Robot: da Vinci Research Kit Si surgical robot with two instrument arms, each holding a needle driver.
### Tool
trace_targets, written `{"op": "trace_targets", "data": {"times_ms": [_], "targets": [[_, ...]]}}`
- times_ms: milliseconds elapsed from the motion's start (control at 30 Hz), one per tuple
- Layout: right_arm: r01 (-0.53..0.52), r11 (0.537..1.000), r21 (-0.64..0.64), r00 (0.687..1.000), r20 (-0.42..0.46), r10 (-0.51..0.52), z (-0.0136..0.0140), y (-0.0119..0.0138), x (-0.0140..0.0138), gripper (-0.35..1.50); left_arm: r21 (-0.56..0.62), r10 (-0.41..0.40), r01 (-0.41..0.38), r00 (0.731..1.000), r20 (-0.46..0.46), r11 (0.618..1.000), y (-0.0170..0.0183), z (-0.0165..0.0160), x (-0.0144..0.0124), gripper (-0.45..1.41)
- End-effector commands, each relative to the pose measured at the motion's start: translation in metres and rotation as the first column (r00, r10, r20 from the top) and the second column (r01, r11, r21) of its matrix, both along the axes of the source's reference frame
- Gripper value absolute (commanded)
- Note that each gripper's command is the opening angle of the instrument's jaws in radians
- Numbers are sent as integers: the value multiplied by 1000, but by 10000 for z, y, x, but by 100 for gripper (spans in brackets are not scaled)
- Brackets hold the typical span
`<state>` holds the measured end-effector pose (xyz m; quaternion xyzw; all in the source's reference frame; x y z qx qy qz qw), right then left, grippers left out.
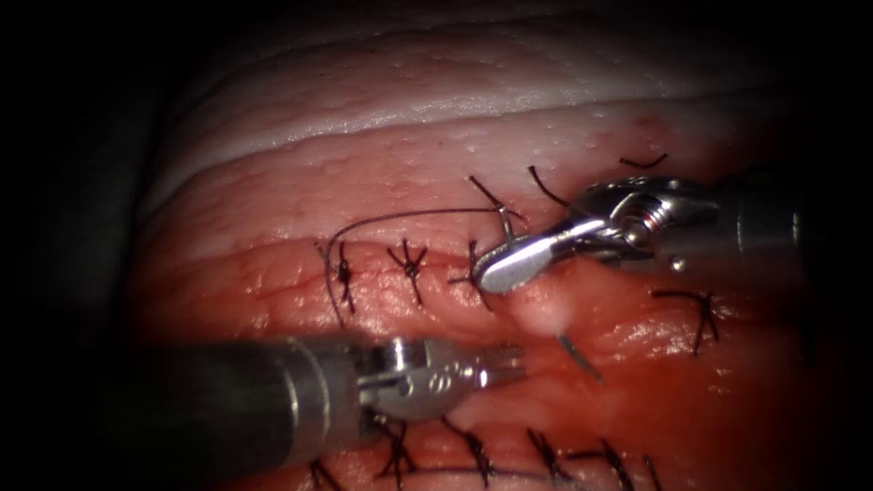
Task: Wound Closure
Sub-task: Push needle through flesh below wound with right end-effector, then pull needle the rest of the way through the tissue with the left holder
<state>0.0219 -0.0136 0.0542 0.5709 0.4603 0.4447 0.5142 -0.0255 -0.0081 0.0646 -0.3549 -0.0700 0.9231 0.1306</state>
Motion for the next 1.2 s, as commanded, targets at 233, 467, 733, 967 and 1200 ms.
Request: {"op": "trace_targets", "data": {"times_ms": [233, 467, 733, 967, 1200], "targets": [[-169, 973, -160, 979, 84, 184, 27, 31, -22, 84, -64, -4, 6, 999, 38, 998, -6, -18, -9, 4], [-208, 956, -209, 957, 158, 243, 48, 47, -59, 103, -181, -45, 66, 992, 120, 981, 11, -52, -17, 24], [-212, 952, -220, 955, 159, 249, 53, 38, -91, 104, -227, -78, 112, 985, 152, 967, 37, -53, -29, 24], [-227, 948, -225, 955, 142, 262, 55, 32, -97, 99, -238, -83, 111, 988, 127, 965, 33, -35, -51, 29], [-245, 947, -210, 951, 137, 276, 56, 26, -92, 94, -234, -71, 97, 991, 115, 967, 35, -19, -63, 14]]}}
